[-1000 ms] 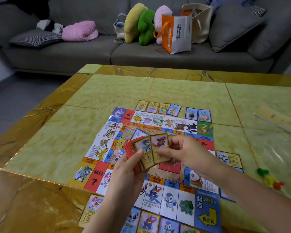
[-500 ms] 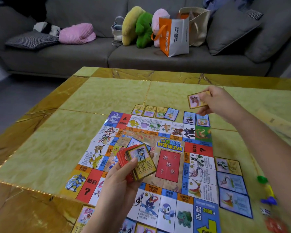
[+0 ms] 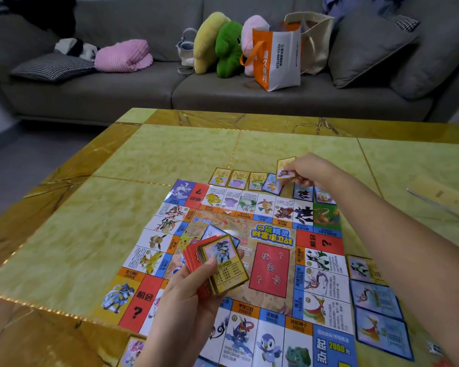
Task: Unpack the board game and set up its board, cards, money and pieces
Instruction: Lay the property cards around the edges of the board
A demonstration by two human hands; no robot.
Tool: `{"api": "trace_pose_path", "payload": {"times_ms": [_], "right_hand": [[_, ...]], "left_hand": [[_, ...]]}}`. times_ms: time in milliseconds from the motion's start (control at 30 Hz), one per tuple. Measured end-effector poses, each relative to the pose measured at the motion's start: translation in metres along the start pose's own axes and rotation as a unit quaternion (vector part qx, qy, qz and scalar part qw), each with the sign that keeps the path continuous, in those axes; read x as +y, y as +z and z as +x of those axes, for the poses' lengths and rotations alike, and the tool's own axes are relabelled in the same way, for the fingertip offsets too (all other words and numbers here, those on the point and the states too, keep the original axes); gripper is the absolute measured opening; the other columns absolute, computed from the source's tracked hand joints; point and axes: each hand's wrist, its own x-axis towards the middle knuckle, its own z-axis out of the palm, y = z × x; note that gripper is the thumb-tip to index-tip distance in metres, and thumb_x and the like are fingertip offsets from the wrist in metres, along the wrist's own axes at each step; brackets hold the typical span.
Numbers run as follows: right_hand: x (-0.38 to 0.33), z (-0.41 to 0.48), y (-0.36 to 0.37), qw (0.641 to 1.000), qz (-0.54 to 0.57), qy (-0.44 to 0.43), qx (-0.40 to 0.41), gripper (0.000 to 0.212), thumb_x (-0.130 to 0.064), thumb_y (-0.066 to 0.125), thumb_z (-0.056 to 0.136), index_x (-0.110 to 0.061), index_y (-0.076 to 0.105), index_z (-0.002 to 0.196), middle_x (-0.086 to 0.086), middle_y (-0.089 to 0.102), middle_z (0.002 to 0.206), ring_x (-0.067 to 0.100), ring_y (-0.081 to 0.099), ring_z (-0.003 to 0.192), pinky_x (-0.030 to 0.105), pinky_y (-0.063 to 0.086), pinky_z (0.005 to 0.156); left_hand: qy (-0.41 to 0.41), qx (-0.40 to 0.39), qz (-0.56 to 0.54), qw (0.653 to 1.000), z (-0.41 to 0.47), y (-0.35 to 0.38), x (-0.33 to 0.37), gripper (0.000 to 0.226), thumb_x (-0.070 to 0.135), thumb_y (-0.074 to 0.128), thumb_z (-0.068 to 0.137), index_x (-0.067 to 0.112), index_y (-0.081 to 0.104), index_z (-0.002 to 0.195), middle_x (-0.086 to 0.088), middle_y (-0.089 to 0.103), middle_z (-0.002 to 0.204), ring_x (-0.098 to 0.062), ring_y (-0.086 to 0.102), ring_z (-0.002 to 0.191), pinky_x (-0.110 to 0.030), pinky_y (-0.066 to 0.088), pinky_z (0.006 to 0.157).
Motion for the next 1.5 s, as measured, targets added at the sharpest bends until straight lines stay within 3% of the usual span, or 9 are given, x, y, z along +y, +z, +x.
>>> {"api": "trace_pose_path", "payload": {"times_ms": [200,333,433,567,700,767,933,1233,1500], "right_hand": [[0.001,0.004,0.001,0.999,0.035,-0.002,-0.005,0.017,-0.009,0.052,0.094,-0.001,0.056,0.079,0.005,0.057,0.049,0.013,0.036,0.048,0.019,0.024,0.036],[0.007,0.013,-0.008,0.998,0.013,-0.043,0.036,0.021,-0.019,0.065,0.089,-0.001,0.061,0.079,0.011,0.056,0.074,0.015,0.043,0.057,0.027,0.036,0.054],[0.015,0.014,-0.013,0.997,0.032,-0.069,0.015,0.023,-0.011,0.069,0.085,-0.009,0.059,0.106,0.012,0.065,0.096,0.02,0.054,0.078,0.031,0.044,0.068],[0.021,0.012,-0.015,0.99,0.083,-0.115,-0.026,0.04,-0.002,0.065,0.086,-0.019,0.057,0.122,0.009,0.061,0.088,0.016,0.051,0.071,0.024,0.045,0.062],[0.025,0.015,-0.016,0.989,0.088,-0.116,-0.025,0.021,-0.005,0.058,0.092,-0.009,0.056,0.113,0.008,0.065,0.082,0.011,0.06,0.061,0.019,0.052,0.059],[0.028,0.016,-0.017,0.993,0.044,-0.113,-0.019,0.013,-0.009,0.057,0.094,-0.005,0.059,0.105,0.004,0.064,0.076,0.008,0.059,0.055,0.018,0.048,0.052],[0.03,0.018,-0.018,0.989,-0.081,-0.121,0.029,0.01,-0.015,0.065,0.089,-0.008,0.066,0.095,0.0,0.061,0.077,0.01,0.05,0.062,0.023,0.038,0.055],[0.02,0.018,-0.016,0.989,-0.106,-0.099,0.041,0.012,-0.009,0.066,0.086,-0.002,0.069,0.095,0.0,0.06,0.072,0.01,0.049,0.063,0.022,0.038,0.054],[0.026,0.023,-0.003,0.987,-0.126,-0.091,0.044,0.013,-0.013,0.069,0.085,-0.002,0.07,0.092,0.011,0.069,0.087,0.02,0.062,0.08,0.033,0.049,0.076]], "left_hand": [[-0.007,0.008,-0.001,1.0,0.0,-0.001,-0.001,0.034,0.003,0.058,0.068,-0.006,0.06,0.101,-0.03,0.068,0.097,-0.037,0.066,0.08,-0.047,0.057,0.07],[-0.009,0.0,0.0,1.0,0.001,-0.002,-0.001,0.034,0.003,0.058,0.067,-0.006,0.06,0.1,-0.03,0.068,0.097,-0.037,0.066,0.079,-0.044,0.059,0.066],[-0.01,-0.011,0.005,1.0,0.0,-0.001,-0.001,0.031,0.003,0.057,0.068,-0.005,0.06,0.098,-0.03,0.068,0.094,-0.036,0.066,0.076,-0.043,0.058,0.062],[-0.016,-0.018,0.007,1.0,0.0,0.0,-0.001,0.032,0.003,0.057,0.068,-0.004,0.059,0.098,-0.032,0.067,0.101,-0.038,0.066,0.081,-0.044,0.058,0.063],[-0.026,-0.015,0.007,1.0,0.002,-0.003,-0.001,0.034,0.003,0.057,0.07,-0.004,0.058,0.103,-0.035,0.063,0.11,-0.047,0.06,0.103,-0.05,0.055,0.071],[-0.029,-0.014,0.009,0.999,0.002,-0.003,0.0,0.034,0.003,0.057,0.069,-0.004,0.058,0.102,-0.035,0.063,0.109,-0.047,0.061,0.101,-0.051,0.054,0.07],[-0.032,-0.02,0.014,0.999,0.003,-0.004,-0.001,0.036,0.003,0.057,0.07,-0.005,0.057,0.104,-0.035,0.063,0.109,-0.048,0.059,0.106,-0.053,0.053,0.071],[-0.028,-0.016,0.016,0.999,0.004,-0.004,-0.001,0.034,0.004,0.057,0.069,-0.004,0.058,0.102,-0.034,0.064,0.108,-0.048,0.06,0.106,-0.052,0.053,0.071],[-0.025,-0.023,0.011,0.999,0.004,-0.006,0.0,0.035,0.004,0.057,0.069,-0.005,0.058,0.103,-0.035,0.064,0.107,-0.047,0.062,0.097,-0.055,0.052,0.07]]}}
